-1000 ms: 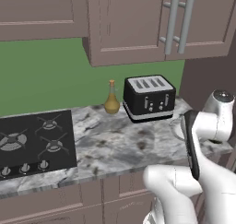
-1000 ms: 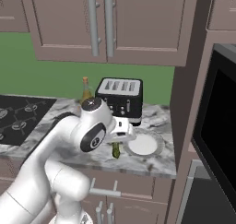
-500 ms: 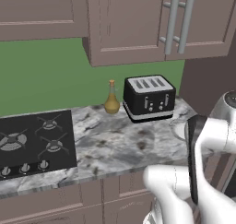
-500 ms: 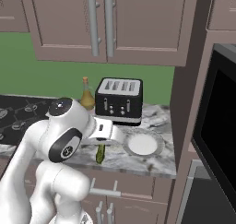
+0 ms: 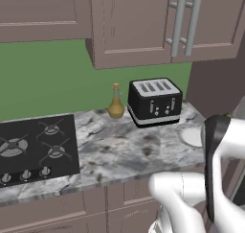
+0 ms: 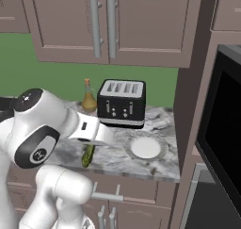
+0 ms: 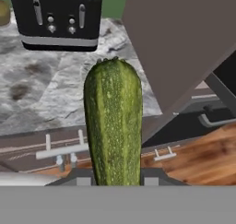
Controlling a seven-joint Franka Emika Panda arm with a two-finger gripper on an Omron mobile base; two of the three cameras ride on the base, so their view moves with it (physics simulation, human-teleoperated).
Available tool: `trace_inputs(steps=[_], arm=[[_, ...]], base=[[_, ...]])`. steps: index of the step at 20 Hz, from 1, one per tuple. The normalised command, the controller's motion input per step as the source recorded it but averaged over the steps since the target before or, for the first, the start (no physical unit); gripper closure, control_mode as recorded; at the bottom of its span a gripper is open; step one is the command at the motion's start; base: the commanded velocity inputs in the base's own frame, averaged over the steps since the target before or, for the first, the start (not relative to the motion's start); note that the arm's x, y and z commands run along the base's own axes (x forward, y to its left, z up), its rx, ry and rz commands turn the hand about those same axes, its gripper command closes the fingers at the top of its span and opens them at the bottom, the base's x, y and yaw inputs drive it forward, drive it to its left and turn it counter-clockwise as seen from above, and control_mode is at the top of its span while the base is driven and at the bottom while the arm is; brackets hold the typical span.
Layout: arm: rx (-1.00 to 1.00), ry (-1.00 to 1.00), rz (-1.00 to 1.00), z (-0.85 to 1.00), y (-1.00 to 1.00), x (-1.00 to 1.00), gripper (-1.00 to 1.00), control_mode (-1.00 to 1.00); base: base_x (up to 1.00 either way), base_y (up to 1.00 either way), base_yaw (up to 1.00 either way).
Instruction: Pick the squash from the counter and place it in the microwave. Then turn on the microwave.
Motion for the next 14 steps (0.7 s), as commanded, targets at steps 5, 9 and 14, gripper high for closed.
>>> trace_inputs(steps=[5, 9, 14], arm=[[0.02, 0.00, 0.00, 0.53, 0.22, -0.32, 1.00, -1.00], [0.07, -0.01, 0.00, 0.40, 0.23, -0.35, 1.00, -1.00], [0.08, -0.02, 0.00, 0.28, 0.23, -0.44, 1.00, -1.00]], base=[[0.00, 0.00, 0.00], [0.00, 0.00, 0.00], [0.00, 0.00, 0.00]])
